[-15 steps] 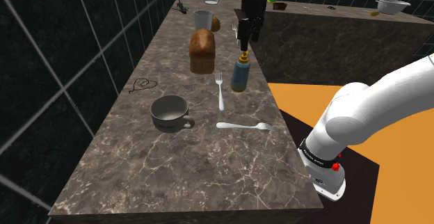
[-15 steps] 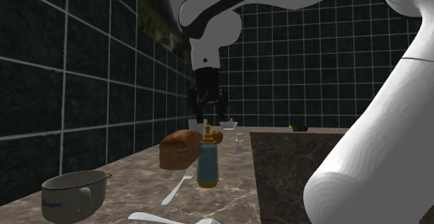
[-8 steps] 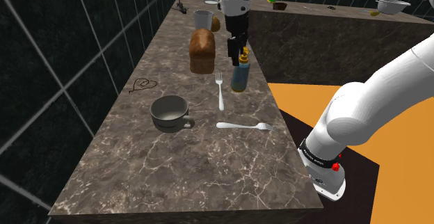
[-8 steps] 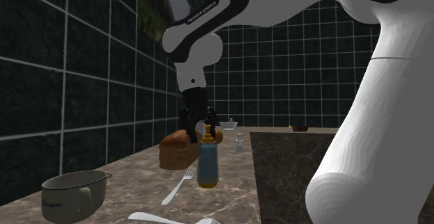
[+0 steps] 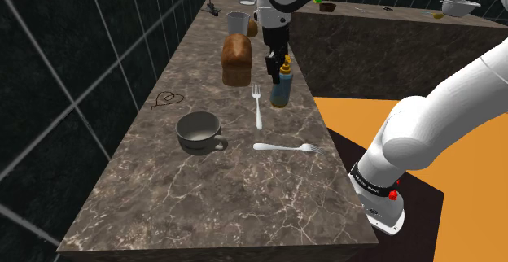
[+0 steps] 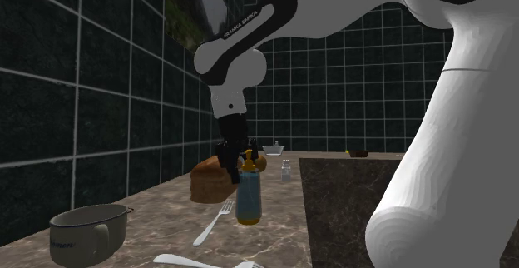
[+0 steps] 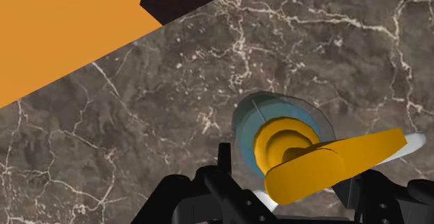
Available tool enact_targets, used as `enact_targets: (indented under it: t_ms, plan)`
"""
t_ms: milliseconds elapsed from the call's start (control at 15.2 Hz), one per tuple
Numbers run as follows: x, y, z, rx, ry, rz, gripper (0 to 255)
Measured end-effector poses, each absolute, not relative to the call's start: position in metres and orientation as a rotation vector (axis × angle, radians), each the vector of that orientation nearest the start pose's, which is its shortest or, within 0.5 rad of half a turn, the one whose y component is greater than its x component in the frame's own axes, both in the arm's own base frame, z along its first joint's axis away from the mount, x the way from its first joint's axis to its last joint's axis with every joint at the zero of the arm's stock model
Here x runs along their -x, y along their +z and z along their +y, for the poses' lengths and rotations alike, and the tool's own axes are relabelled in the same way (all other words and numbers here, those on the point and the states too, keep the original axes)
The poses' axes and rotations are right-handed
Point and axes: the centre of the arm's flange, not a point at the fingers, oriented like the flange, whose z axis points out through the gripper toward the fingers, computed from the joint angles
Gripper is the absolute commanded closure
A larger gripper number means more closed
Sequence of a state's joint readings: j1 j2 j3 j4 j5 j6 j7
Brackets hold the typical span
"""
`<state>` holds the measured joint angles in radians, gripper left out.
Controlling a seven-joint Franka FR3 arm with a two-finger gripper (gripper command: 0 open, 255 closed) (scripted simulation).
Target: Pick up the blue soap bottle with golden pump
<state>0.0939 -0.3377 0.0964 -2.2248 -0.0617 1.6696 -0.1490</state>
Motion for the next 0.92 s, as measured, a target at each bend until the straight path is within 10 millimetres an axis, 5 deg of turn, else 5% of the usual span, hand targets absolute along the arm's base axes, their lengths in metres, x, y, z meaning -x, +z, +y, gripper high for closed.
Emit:
enact_targets:
  t_ms: [528,924]
  plan:
    - [-0.420,0.496,0.078,3.172,0.353,-0.549,255]
    - [-0.421,0.524,0.079,3.171,0.354,-0.549,255]
